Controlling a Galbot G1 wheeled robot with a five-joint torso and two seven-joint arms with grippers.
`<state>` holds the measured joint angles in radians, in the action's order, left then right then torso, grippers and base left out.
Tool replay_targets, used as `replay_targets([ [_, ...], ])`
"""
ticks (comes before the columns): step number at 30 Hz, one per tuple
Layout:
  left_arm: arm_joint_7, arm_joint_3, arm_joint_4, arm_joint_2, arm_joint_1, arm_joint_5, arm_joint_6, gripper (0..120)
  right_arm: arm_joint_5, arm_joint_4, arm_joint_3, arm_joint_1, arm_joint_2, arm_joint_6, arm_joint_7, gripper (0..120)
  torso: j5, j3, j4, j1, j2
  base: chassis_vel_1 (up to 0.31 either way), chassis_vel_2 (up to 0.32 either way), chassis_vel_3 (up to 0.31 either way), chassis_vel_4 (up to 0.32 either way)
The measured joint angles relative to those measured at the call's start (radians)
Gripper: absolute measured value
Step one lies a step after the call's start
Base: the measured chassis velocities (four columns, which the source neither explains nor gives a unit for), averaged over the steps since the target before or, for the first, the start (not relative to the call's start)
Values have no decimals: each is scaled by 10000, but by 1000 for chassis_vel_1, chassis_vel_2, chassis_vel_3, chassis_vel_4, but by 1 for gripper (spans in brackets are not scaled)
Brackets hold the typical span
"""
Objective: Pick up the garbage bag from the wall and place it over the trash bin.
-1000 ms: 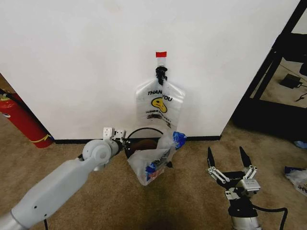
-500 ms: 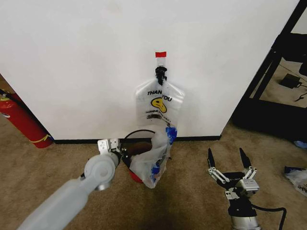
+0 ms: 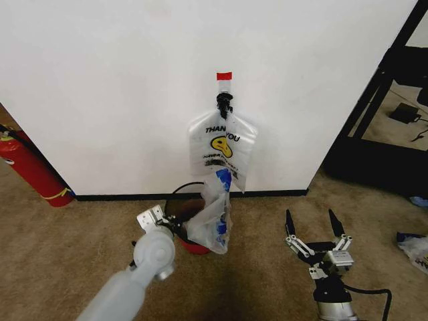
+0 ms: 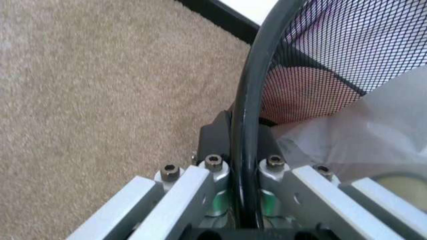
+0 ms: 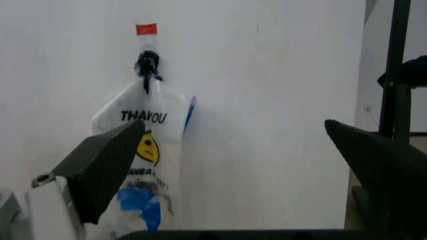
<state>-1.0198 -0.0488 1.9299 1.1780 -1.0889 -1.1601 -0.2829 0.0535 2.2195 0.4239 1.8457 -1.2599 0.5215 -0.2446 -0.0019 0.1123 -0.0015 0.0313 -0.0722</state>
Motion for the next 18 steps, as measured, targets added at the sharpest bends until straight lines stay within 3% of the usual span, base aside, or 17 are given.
replay_targets([
  [6, 214, 13, -419, 222, 26, 563, 102, 0, -52, -58, -32, 59, -19, 57, -31, 100, 1, 1, 0, 0, 0, 0, 0, 0, 0],
  [18, 266, 70, -984, 283, 164, 497, 153, 0, -224, -65, -198, 76, -107, 106, -89, 100, 3, 0, 0, 0, 0, 0, 0, 0, 0],
])
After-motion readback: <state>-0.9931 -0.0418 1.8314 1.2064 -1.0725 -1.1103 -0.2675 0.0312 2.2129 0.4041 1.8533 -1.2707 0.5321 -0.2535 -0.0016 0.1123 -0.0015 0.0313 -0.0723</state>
